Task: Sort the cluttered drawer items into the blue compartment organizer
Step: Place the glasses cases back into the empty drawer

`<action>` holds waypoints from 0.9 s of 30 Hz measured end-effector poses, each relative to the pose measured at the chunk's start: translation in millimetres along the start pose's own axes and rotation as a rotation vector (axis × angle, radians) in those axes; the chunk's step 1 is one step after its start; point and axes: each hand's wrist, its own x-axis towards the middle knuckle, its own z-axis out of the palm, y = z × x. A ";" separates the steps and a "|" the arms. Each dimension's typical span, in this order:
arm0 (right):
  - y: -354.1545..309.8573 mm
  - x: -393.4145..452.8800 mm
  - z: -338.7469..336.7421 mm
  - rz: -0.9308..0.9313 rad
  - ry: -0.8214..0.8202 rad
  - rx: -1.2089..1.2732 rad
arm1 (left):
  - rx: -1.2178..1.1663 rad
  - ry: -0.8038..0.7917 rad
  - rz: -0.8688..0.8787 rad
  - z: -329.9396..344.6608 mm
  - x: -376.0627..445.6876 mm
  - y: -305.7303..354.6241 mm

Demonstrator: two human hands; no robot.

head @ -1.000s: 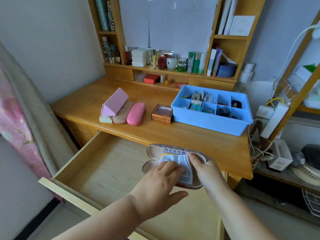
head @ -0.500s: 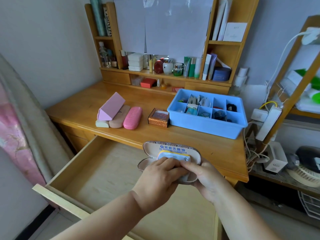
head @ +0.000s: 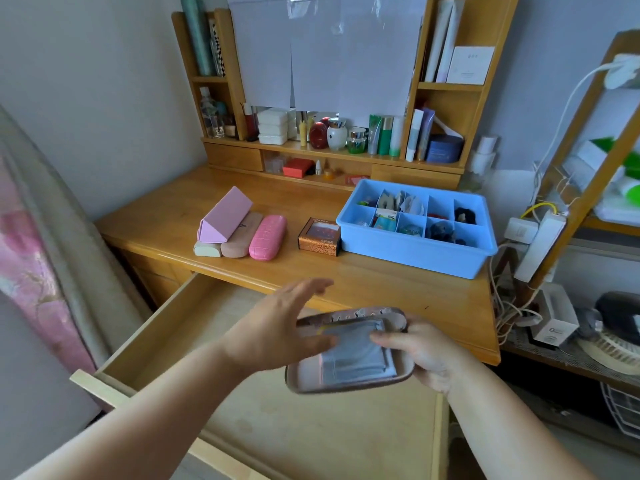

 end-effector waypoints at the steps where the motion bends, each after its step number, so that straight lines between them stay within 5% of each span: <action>1: -3.1 -0.4 0.7 0.021 -0.066 -0.021 | -0.042 -0.197 -0.079 -3.8 5.6 3.2; 4: -3.1 1.7 -3.1 0.104 -0.140 -0.001 | -0.548 -0.587 -0.317 -0.2 9.6 6.3; 9: 28.8 -1.1 -12.2 0.164 -0.020 0.360 | -1.126 -0.443 -0.424 39.2 -7.5 0.9; 15: 61.3 -1.2 30.1 0.096 0.216 0.691 | -0.909 -0.016 -0.519 78.4 -0.8 15.1; 20: 66.1 -1.0 38.4 0.130 0.296 0.786 | -0.851 0.005 -0.448 99.6 2.2 27.7; 27: 57.7 1.4 48.1 0.147 0.276 0.695 | -0.389 0.010 -0.440 119.6 -2.9 33.8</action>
